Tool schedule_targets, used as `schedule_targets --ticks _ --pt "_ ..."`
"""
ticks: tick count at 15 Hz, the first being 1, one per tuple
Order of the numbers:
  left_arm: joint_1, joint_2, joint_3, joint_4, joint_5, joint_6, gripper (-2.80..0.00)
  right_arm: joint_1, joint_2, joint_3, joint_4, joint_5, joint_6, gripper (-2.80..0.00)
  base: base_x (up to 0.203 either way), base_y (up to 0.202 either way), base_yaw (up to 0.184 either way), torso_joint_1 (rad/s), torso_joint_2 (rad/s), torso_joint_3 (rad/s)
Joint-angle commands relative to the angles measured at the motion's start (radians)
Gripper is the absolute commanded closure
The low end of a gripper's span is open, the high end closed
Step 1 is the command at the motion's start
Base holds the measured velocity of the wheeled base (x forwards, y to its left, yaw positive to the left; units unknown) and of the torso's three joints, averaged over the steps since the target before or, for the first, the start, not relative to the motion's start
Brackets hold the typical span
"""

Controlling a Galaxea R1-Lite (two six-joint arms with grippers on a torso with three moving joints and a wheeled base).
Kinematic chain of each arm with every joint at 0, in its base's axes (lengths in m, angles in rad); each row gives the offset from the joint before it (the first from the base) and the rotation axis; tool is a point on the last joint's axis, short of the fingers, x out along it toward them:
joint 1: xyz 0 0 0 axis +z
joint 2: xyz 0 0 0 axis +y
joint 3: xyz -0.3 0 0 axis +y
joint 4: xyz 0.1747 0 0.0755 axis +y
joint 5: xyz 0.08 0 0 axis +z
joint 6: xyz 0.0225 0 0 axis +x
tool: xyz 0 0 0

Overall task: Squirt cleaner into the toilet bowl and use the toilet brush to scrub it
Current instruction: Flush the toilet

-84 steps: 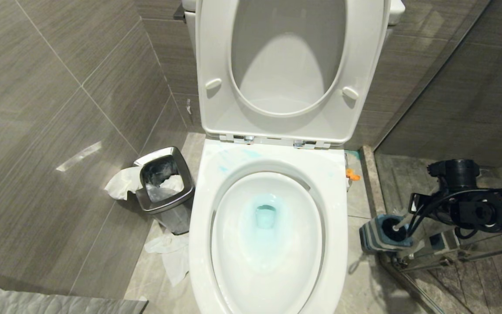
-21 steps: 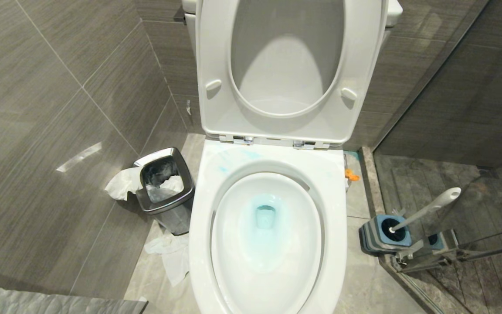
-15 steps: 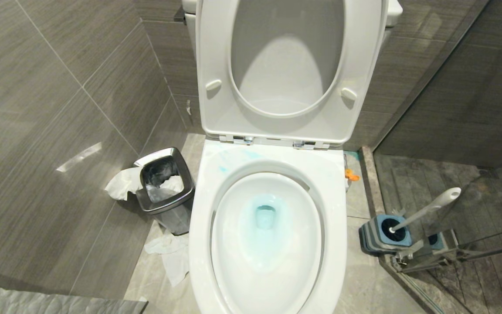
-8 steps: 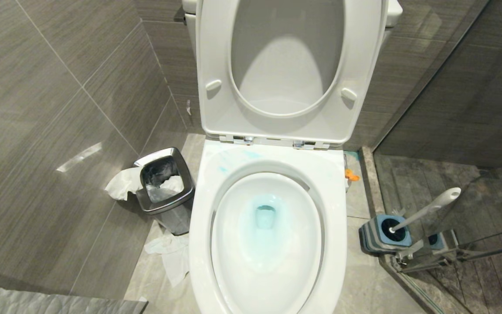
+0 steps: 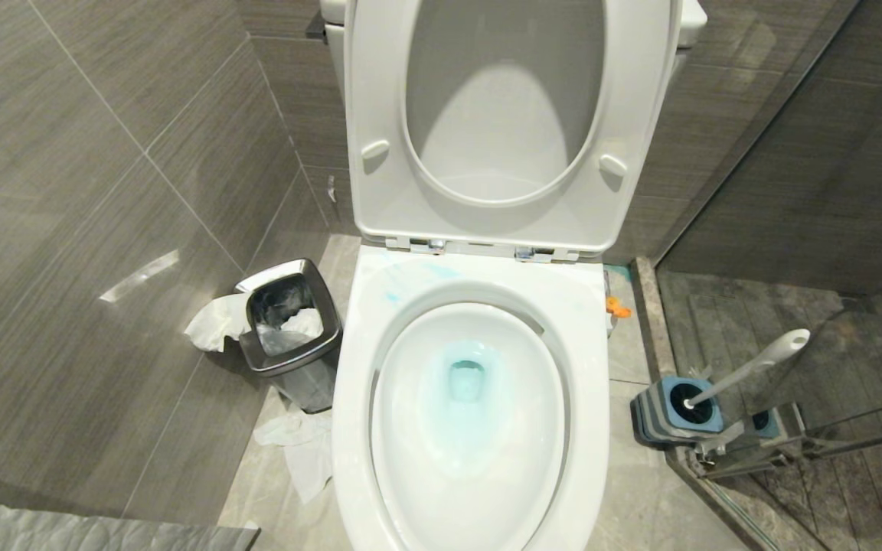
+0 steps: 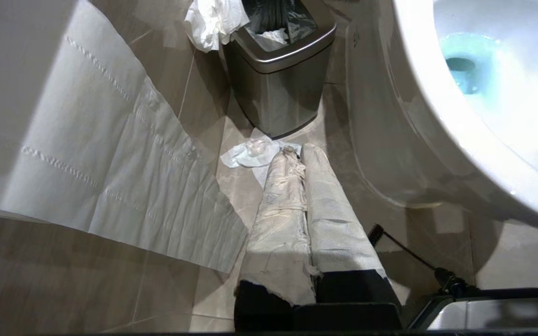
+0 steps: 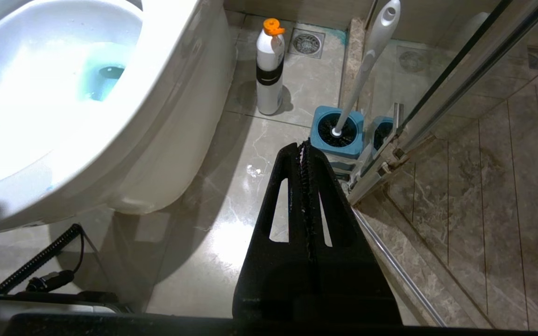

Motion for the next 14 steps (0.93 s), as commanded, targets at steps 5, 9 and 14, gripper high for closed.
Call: schedule_targets --ticks 5,9,14 --pt "-0.007 0.210 -0.293 0.009 -0.018 0.105 0.00 0.001 0.003 0.000 0.000 0.000 0.000 0.00 0.000 0.000 0.000 0.000 0.00 0.000" --pt "-0.027 0.710 -0.604 -0.076 -0.055 0.105 0.00 0.001 0.003 0.000 0.000 0.000 0.000 0.00 0.000 0.000 0.000 0.000 0.00 0.000" --pt "-0.037 1.235 -1.149 -0.217 -0.133 0.117 0.00 0.001 0.003 0.000 0.000 0.000 0.000 0.00 0.000 0.000 0.000 0.000 0.00 0.000"
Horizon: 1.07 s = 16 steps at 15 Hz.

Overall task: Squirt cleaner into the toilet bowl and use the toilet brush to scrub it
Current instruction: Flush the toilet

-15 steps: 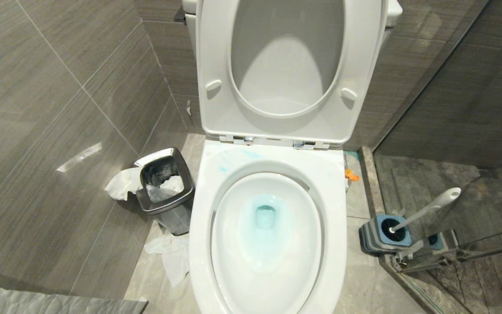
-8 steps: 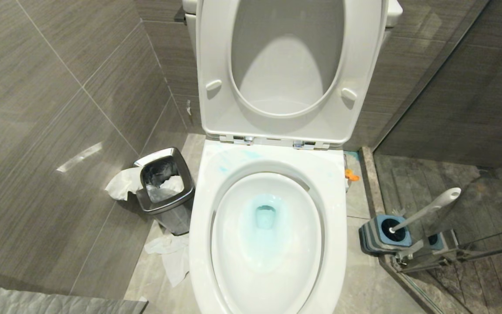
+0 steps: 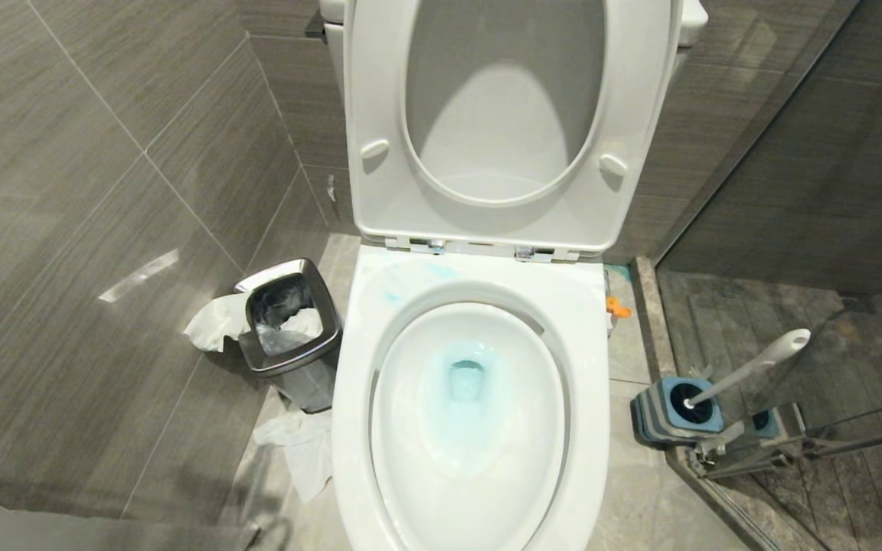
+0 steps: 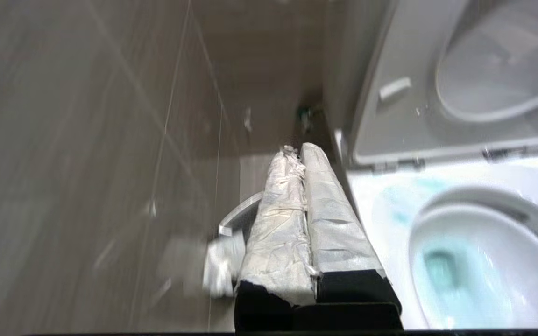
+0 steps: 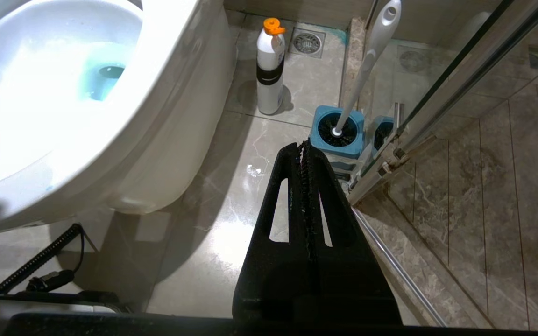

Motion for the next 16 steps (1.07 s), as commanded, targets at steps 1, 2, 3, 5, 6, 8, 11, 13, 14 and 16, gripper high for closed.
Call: schedule_targets --ticks 1,2,3,5,6,8,11,13,14,16 --pt "-0.006 0.303 -0.198 -0.024 -0.018 0.006 0.00 0.000 0.002 0.000 0.000 0.000 0.000 0.00 0.000 0.000 0.000 0.000 0.00 0.000" --pt "-0.009 0.346 -0.254 -0.032 -0.021 0.009 0.00 0.000 0.002 0.000 0.000 0.000 0.000 0.00 0.000 0.000 0.000 0.000 0.00 0.000" --pt "-0.010 0.378 -0.302 -0.037 -0.022 0.009 0.00 0.000 0.002 0.000 0.000 0.000 0.000 0.00 0.000 0.000 0.000 0.000 0.00 0.000" --pt "-0.012 0.421 -0.370 -0.038 -0.026 0.008 0.00 0.000 0.002 0.002 0.000 0.000 0.000 0.00 0.000 0.000 0.000 0.000 0.00 0.000" --pt "-0.014 0.437 -0.394 -0.039 -0.029 0.007 0.00 0.000 0.002 0.001 0.000 0.000 0.000 0.00 0.000 0.000 0.000 0.000 0.00 0.000" --pt "-0.017 0.469 -0.455 -0.041 -0.030 0.004 0.00 0.000 0.002 0.000 0.000 0.000 0.000 0.00 0.000 0.000 0.000 0.000 0.00 0.000" --pt "-0.018 0.490 -0.512 -0.047 -0.026 -0.001 0.00 0.000 0.002 0.000 0.000 0.000 0.000 0.00 0.000 0.000 0.000 0.000 0.00 -0.056" --pt "-0.038 0.493 -0.527 -0.078 -0.028 -0.021 0.00 0.000 0.002 0.000 0.000 0.000 0.000 0.00 0.000 0.000 0.000 0.002 0.00 -0.164" --pt "-0.054 0.499 -0.538 -0.115 -0.027 -0.043 0.00 0.000 0.002 0.000 0.000 0.000 0.000 0.00 0.000 0.000 0.000 0.000 0.00 -0.188" --pt "-0.079 0.518 -0.572 -0.207 -0.026 -0.063 0.00 0.000 0.002 0.000 0.000 0.000 0.000 0.00 0.000 0.000 0.000 0.000 0.00 -0.188"
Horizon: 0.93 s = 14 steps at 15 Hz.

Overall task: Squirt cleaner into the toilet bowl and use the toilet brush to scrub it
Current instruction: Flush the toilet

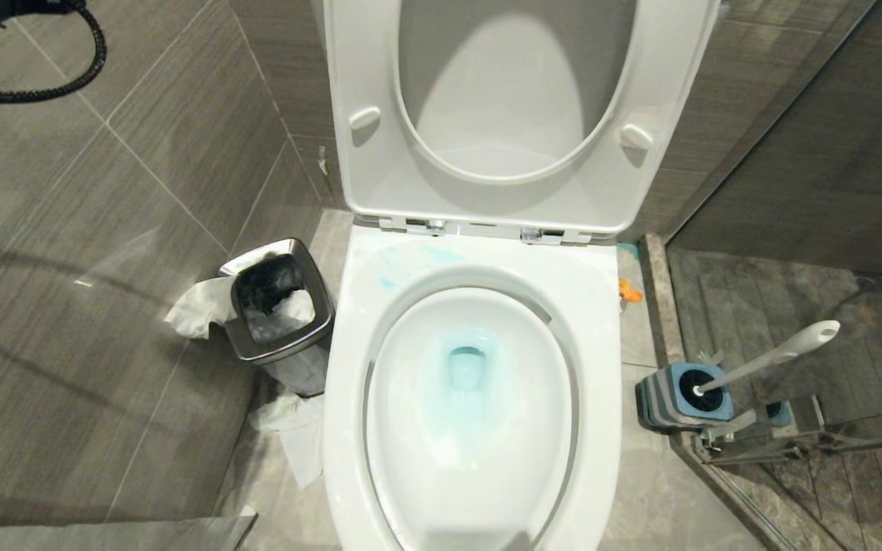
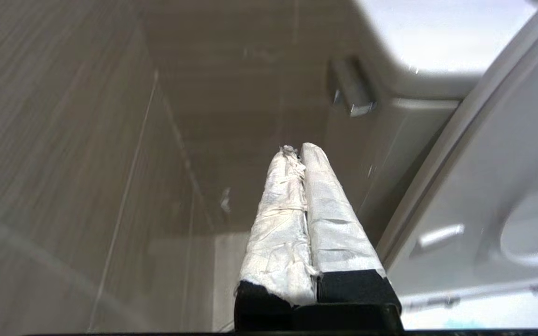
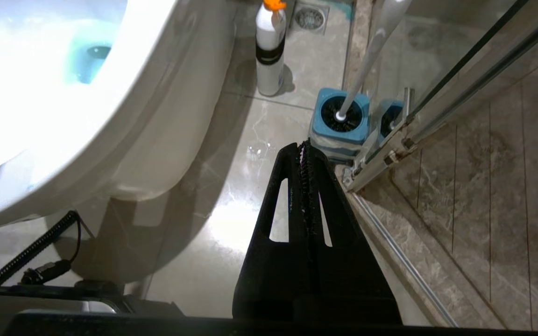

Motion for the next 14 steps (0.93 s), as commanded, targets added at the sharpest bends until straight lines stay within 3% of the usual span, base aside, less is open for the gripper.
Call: schedule_targets --ticks 1,4,7,11,14 --pt "-0.028 0.021 -0.041 -0.089 0.001 -0.008 0.00 -0.001 0.002 0.000 0.000 0.000 0.000 0.00 0.000 0.000 0.000 0.001 0.00 -0.193" --pt "-0.062 0.053 -0.110 -0.172 0.001 -0.031 0.00 0.000 0.002 0.000 0.000 0.000 0.000 0.00 0.000 0.000 0.000 0.005 0.00 -0.195" --pt "-0.098 0.059 -0.133 -0.184 0.004 -0.041 0.00 0.000 0.002 0.000 0.000 0.000 0.000 0.00 0.000 0.000 0.000 0.001 0.00 -0.200" --pt "-0.156 0.070 -0.158 -0.191 0.027 -0.029 0.00 0.000 0.002 0.002 0.000 0.000 0.000 0.00 0.000 0.000 0.000 0.003 0.00 -0.195" --pt "-0.166 0.109 -0.265 -0.194 0.029 0.004 0.00 0.000 0.002 0.000 0.000 0.000 0.000 0.00 0.000 0.000 0.000 0.002 0.01 -0.194"
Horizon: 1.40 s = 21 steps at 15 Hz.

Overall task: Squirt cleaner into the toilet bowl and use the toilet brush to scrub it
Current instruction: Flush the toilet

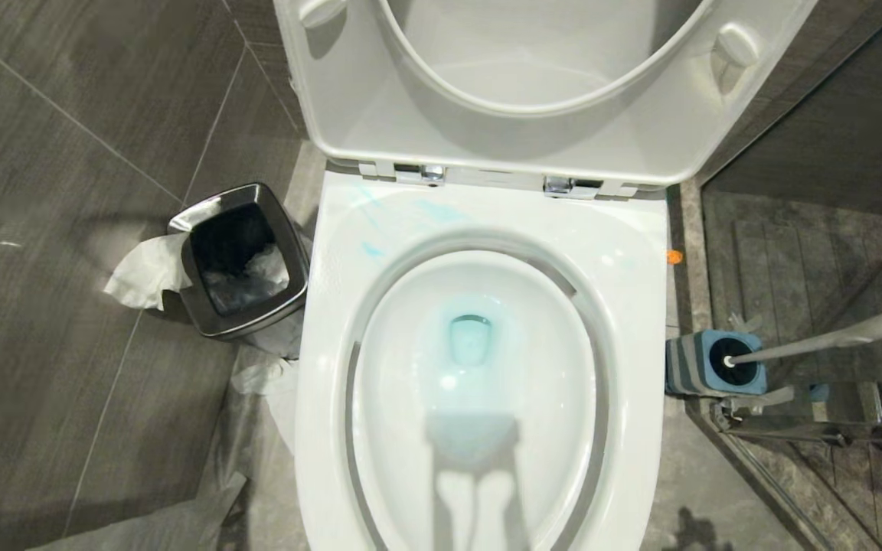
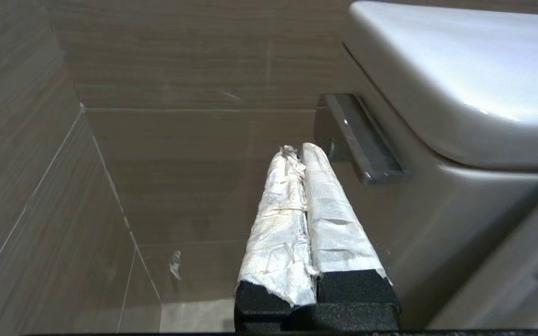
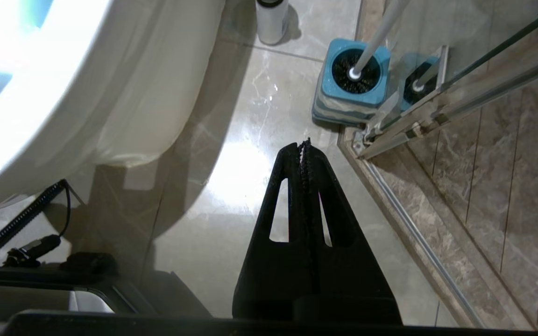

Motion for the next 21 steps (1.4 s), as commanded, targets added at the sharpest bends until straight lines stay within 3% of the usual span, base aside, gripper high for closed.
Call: schedule_targets --ticks 1,8,21 --pt "-0.007 0.045 -0.110 -0.010 0.000 0.020 0.00 0.000 0.001 0.000 0.000 0.000 0.000 0.00 0.000 0.000 0.000 0.000 0.00 -0.194" --pt "-0.019 0.073 -0.151 -0.066 0.009 0.056 0.00 0.000 0.001 0.000 0.000 0.000 0.000 0.00 0.000 0.000 0.000 0.005 0.00 -0.177" --pt "-0.053 -0.057 -0.150 -0.041 -0.001 0.064 0.00 0.000 0.001 0.000 0.000 0.000 0.000 0.00 0.000 0.000 0.000 0.001 0.00 -0.005"
